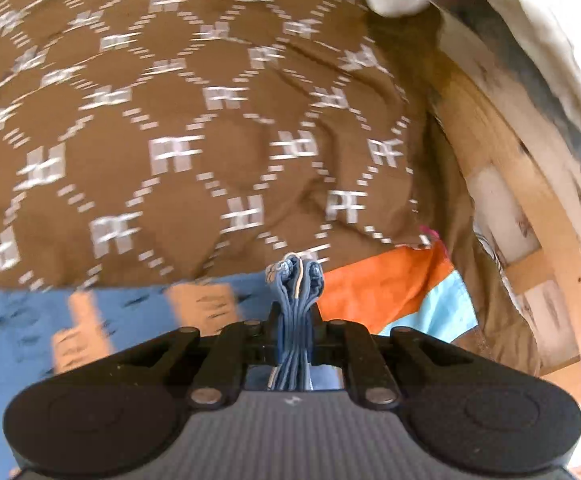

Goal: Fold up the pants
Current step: 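Hold the folded pants edge with both grippers side by side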

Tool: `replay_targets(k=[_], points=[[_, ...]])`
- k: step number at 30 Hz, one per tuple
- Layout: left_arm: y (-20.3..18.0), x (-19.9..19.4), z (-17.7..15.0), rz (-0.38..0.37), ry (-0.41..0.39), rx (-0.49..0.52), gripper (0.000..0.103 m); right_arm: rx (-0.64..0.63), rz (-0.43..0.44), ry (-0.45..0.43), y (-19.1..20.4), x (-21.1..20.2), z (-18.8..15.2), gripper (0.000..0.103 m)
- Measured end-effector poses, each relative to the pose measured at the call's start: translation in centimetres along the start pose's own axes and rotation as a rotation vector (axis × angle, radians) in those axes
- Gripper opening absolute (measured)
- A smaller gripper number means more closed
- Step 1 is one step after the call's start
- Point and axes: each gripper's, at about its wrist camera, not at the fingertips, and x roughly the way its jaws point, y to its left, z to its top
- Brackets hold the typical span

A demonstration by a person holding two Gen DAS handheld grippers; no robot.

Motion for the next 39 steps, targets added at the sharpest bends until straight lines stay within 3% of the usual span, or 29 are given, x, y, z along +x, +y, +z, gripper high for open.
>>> replay_targets(k=[4,8,15,21,24,39], points=[[3.5,-2.5,-1.5,0.014,-0.024,-0.074,0.012,-0.092,0.084,-0.019,2.5,-0.6,0.4,0.015],[6.0,-4.1,-2.9,0.054,-0.043,-0.083,0.011,-0.151,0.167,-0.013,4.8,-0.8,0.8,0.015],[9.7,-3.5,-4.5,0.072,-0.046,-0.108,0.011,-0.16,0.271,0.079,7.5,1.4,0.6,0.015],[11.2,-3.6,-5.0,0.048,-0.058,-0.144,0.014,-0.159,0.287,0.093,8.1,1.8,0.2,0.015],[11.6,-3.8,-5.2,0.07,-0.062,-0.149,0.024,-0.158,0.29,0.095,8.2,1.9,0.2,0.015],[11.3,-3.7,-5.7,0.106,-0.076,-0.148,0.02,-0.185,0.279,0.1,8.3,2.0,0.0,0.015]])
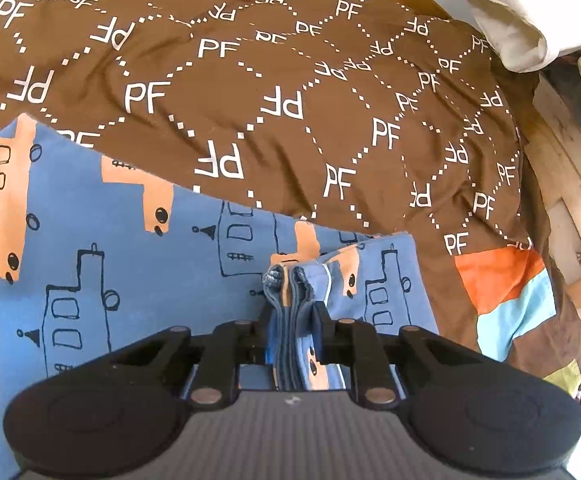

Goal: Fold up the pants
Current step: 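Hold the folded pants edge with both grippers side by side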

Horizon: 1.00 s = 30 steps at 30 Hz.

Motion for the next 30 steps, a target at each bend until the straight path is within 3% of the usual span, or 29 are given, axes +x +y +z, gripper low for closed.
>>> replay_targets(k=[8,16,30], points=[[-0.8,0.4,-0.1,0.04,-0.008,0.01,0.014,-0.032,-0.024,0.005,0.5,0.3,-0.2,0.015],[-0.4,0.1,-0.1,0.019,-0.009,0.009,0.012,-0.032,-0.021,-0.004,0.5,0.4,-0.3,0.015],[3.6,-2.8,0.7,-0.009,-0.015,-0.008,0.011,0.104,0.062,-0.086,0.7,-0.1,2.3,0.015]])
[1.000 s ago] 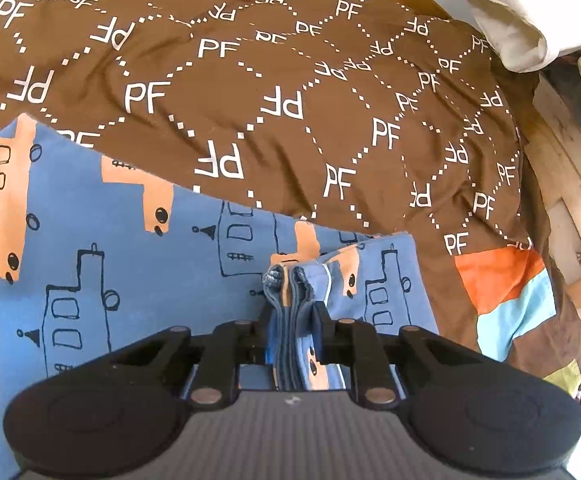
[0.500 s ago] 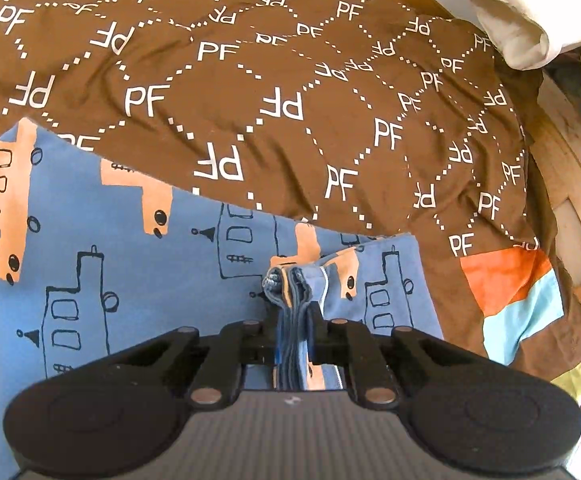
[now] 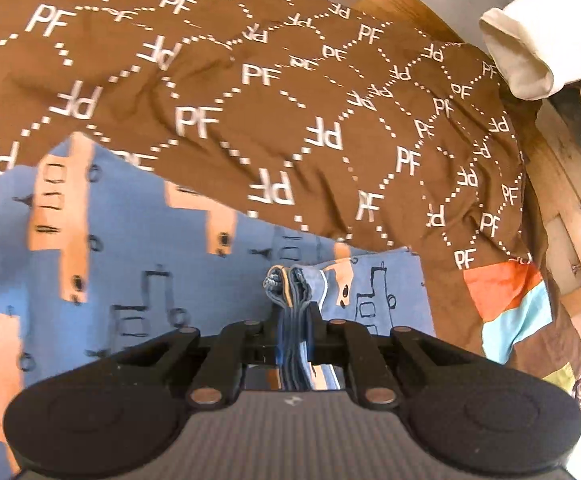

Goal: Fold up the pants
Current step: 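Hold the folded pants edge with both grippers side by side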

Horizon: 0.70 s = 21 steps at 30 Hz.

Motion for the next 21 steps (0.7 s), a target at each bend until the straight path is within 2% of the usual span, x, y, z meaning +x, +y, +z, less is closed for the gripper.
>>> replay_targets(k=[21], points=[[6.5,-4.4,-0.7,0.085,-0.047,0.003,0.011,0.037,0.164,-0.006,5.1,3.8,2.8,0.015]])
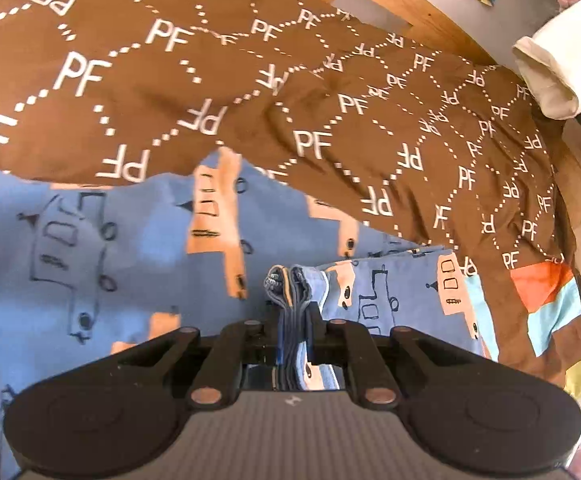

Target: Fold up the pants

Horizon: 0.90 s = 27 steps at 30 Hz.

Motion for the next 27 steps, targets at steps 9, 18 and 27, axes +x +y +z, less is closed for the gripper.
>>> replay_targets(k=[9,18,27], points=[[1.8,-0.3,0.0,0.018,0.008,-0.013,0.012,0.002,0.031,0.009,1.0,1.6,0.5,0.015],[1.3,-1.5,-1.1,0.067,-0.019,0.045,0.057,-0.069,-0.047,0.02,-0.2,-0.6,0.0,0.056],[-3.1,-1.6,-6.2,0.317,-0.066,0.244,0.075,-0.009,-0.383,0.056,-9.7,-3.3,0.2,0.085]])
